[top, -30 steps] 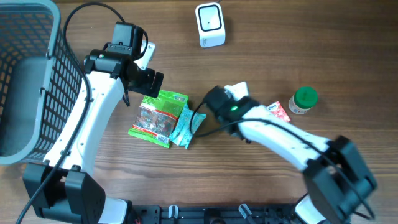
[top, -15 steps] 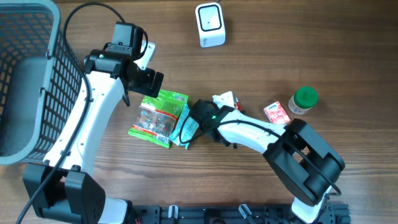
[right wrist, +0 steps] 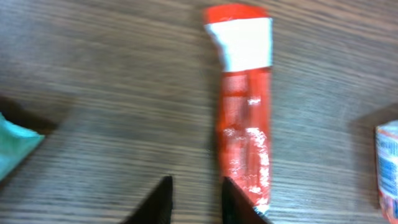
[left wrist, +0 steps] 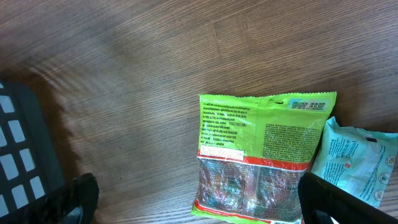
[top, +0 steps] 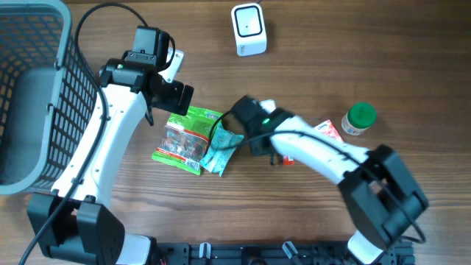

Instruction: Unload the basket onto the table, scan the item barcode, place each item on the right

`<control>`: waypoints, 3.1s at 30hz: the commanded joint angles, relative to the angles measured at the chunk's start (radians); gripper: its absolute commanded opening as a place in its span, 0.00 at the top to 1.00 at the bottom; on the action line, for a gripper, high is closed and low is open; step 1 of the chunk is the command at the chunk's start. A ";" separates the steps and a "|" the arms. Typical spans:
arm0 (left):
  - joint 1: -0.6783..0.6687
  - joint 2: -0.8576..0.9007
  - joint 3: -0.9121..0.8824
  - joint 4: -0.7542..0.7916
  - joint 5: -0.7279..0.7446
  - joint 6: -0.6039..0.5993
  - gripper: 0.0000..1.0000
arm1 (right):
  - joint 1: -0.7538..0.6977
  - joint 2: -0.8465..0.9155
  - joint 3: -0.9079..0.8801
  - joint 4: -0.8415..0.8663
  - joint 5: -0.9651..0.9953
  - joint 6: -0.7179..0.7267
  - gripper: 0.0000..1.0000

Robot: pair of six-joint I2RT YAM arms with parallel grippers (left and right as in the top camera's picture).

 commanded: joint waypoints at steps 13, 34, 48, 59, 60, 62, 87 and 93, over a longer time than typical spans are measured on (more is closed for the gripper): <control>-0.002 -0.004 0.010 0.003 -0.009 0.009 0.00 | -0.200 -0.021 -0.082 0.066 -0.293 -0.116 0.94; -0.002 -0.004 0.010 0.003 -0.009 0.008 0.00 | -0.275 -0.084 -0.094 0.116 -0.473 -0.225 0.83; -0.002 -0.004 0.010 0.003 -0.009 0.009 0.00 | -0.372 -0.085 -0.167 0.004 -0.473 -0.227 0.81; -0.002 -0.004 0.010 0.003 -0.009 0.009 0.00 | -0.273 -0.085 -0.347 0.251 -0.681 0.056 0.81; -0.002 -0.004 0.010 0.003 -0.009 0.009 0.00 | -0.239 -0.085 -0.348 0.273 -0.689 0.094 0.81; -0.002 -0.004 0.010 0.003 -0.009 0.009 0.00 | -0.203 -0.086 -0.342 0.306 -0.696 0.087 0.79; -0.002 -0.004 0.010 0.003 -0.009 0.009 0.00 | -0.228 0.062 -0.050 0.406 -0.243 0.026 0.96; -0.002 -0.004 0.010 0.003 -0.009 0.008 0.00 | -0.232 0.053 -0.050 0.191 -0.212 0.011 0.95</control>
